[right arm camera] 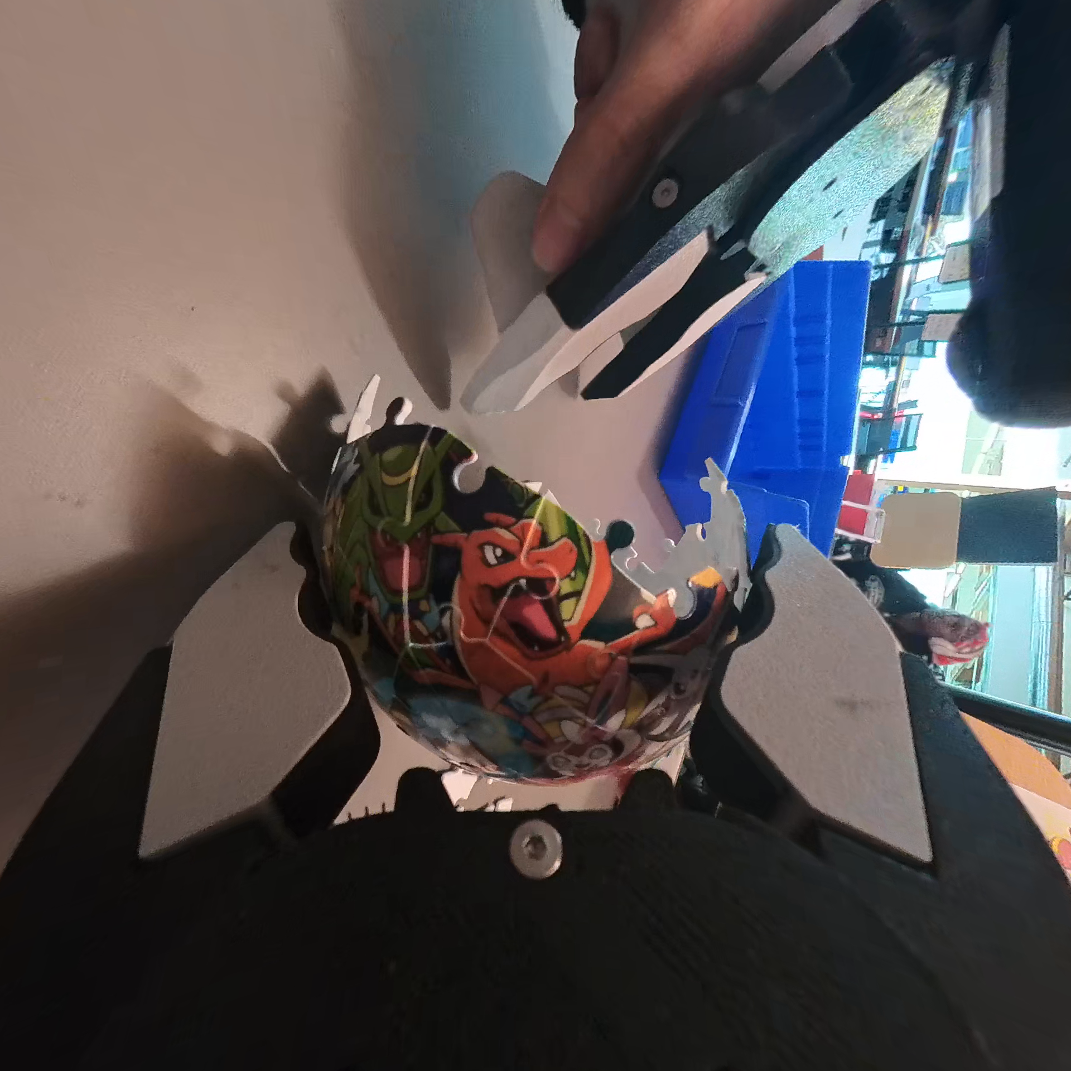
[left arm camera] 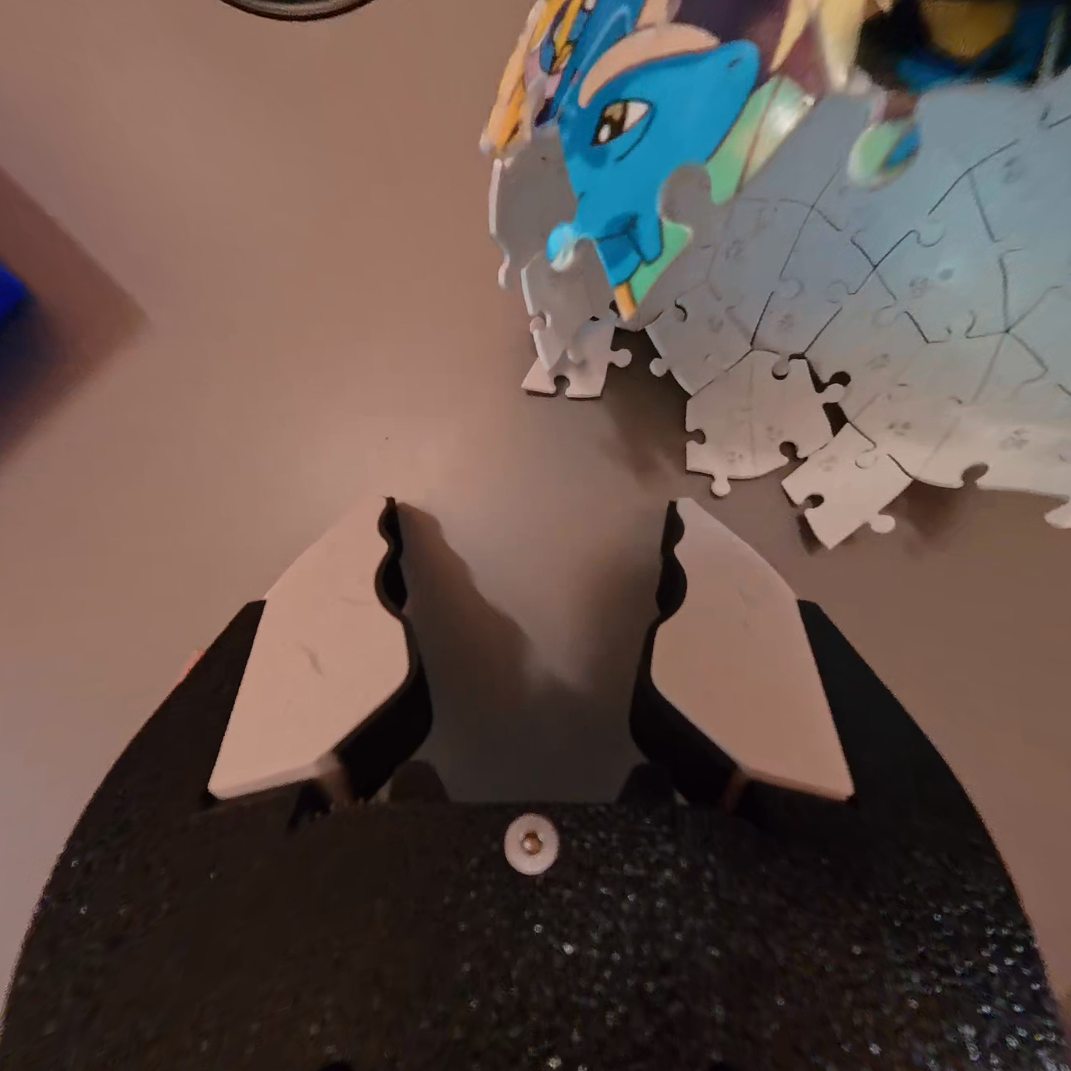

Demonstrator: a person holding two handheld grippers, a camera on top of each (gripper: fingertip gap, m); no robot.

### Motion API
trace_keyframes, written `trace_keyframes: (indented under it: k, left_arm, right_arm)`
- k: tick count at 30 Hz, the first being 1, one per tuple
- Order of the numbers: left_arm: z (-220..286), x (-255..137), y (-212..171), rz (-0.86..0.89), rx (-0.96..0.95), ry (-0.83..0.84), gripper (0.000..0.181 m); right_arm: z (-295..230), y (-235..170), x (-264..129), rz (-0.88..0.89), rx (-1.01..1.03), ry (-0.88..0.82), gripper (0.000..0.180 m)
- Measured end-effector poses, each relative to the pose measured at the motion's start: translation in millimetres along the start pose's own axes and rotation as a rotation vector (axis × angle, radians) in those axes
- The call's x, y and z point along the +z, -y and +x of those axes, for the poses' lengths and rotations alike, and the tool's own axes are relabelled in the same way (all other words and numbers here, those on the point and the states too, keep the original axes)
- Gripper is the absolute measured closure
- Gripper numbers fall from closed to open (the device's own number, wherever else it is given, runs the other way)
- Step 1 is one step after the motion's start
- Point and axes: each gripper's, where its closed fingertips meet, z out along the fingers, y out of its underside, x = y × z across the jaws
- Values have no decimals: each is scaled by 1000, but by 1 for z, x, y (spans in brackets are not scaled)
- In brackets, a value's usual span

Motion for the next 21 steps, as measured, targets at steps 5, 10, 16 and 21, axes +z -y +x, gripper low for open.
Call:
trace_keyframes:
  k: [5,10,16,21]
  left_arm:
    - [6,5,-2,-34,51,14,93]
    - [12,6,3,-27,87,22,98]
    - [12,7,3,-20,85,13,98]
    - [13,7,3,-12,86,-2,100]
  right_arm:
    - [0,-1,1,-7,5,5,42]
    - [0,-2,0,-5,8,2,42]
    - [0,-2,0,0,10,-3,41]
    - [0,-2,0,8,10,-7,41]
